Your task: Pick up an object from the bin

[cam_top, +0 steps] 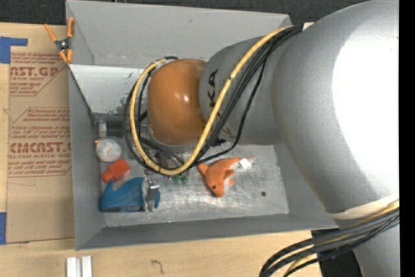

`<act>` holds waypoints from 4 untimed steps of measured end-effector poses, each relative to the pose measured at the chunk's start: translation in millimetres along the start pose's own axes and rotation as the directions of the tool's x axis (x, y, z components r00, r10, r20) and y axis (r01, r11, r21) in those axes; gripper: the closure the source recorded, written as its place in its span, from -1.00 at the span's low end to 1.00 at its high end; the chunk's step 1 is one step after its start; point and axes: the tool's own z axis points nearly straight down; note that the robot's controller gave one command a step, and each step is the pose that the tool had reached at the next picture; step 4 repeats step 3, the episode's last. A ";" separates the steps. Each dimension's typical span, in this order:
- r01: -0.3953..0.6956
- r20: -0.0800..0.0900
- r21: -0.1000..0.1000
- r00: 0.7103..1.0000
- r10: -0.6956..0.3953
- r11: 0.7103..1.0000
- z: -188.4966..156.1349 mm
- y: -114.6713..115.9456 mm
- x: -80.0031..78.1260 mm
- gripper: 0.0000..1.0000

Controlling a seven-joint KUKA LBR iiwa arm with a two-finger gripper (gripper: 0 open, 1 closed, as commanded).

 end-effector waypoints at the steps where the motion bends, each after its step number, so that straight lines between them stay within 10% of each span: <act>1: -0.086 0.002 -0.005 0.996 0.086 0.996 12.4 7.5 7.8 1.00; 2: -0.086 0.002 -0.006 0.996 0.086 0.996 12.3 7.5 7.8 1.00; 3: -0.005 -0.003 -0.001 1.000 0.005 1.000 -176.6 20.8 -4.5 1.00; 4: -0.005 -0.003 -0.001 1.000 0.005 1.000 -176.6 20.8 -4.5 1.00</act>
Offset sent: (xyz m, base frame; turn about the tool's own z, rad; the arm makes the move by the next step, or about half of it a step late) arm 0.0000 0.0000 0.0000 0.0000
